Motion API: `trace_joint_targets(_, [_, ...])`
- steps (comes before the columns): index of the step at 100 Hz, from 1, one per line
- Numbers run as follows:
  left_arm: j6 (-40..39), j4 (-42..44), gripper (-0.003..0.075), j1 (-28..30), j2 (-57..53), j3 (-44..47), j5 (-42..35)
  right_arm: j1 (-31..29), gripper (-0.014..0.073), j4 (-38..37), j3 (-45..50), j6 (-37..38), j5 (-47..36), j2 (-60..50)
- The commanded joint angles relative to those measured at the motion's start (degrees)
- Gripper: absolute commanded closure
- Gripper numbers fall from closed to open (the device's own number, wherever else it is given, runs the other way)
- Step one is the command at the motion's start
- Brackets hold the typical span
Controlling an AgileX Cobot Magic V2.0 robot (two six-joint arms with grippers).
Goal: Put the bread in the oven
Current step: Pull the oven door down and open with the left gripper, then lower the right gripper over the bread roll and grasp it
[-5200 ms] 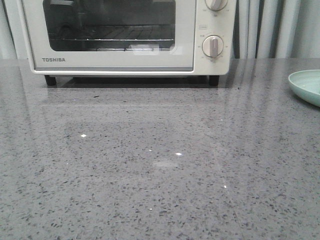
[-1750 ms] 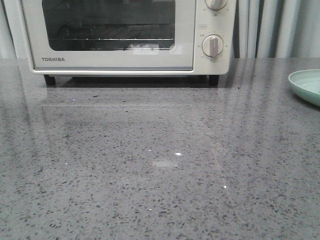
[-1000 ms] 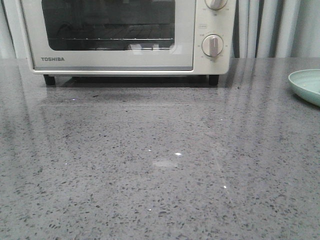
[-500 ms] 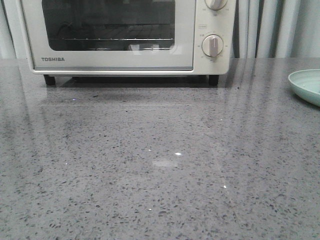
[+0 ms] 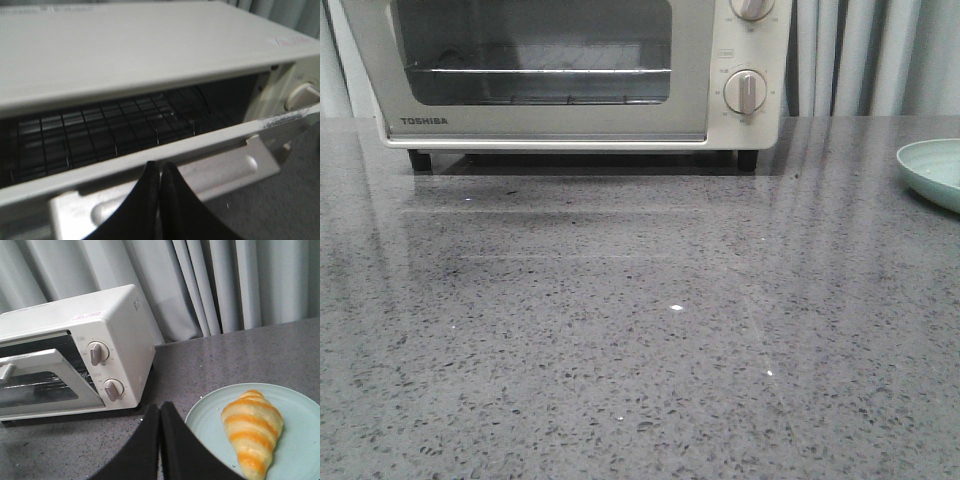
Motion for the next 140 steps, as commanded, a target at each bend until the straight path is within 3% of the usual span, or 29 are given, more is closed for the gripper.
trace_joint_targets(1, [-0.5,-1.6,0.0741,-0.3,-5.7,1.9,1.4,-0.1,0.0641,-0.2,-2.0,-0.2,-2.6,0.9])
trace_joint_targets(19, [-0.5,-2.8,0.0741,-4.1,-21.2,7.9,8.1,-0.1,0.0641,-0.2,-2.0,-0.2,2.1,0.9])
trace_joint_targets(50, [-0.5,-1.1,0.0742,-7.9,-46.7,8.4,15.5,-0.1,0.0641,0.7,-2.1,-0.2,6.2,2.7])
trace_joint_targets(78, [-0.3,2.8,0.0742,-7.9,-58.0,8.4,23.5,-0.1,0.0634,2.2,-5.6,-0.2,8.5,12.3])
trace_joint_targets(85, [-0.3,3.1,0.0742,-7.9,-59.3,8.4,24.7,-0.1,0.0575,2.2,-8.5,-0.2,9.4,15.7])
trace_joint_targets(100, [-0.3,4.0,0.0742,-7.9,-60.7,8.4,27.1,-0.2,0.0277,0.4,-16.4,-0.2,14.4,24.2])
trace_joint_targets(107, [-0.3,4.0,0.0742,-7.9,-61.0,8.4,28.2,-0.3,0.0205,-1.6,-20.2,-0.2,17.4,28.3])
trace_joint_targets(140, [-0.2,4.9,0.0742,-7.9,-61.0,8.4,28.7,-0.3,0.0200,-11.1,-35.8,-0.2,30.4,45.4])
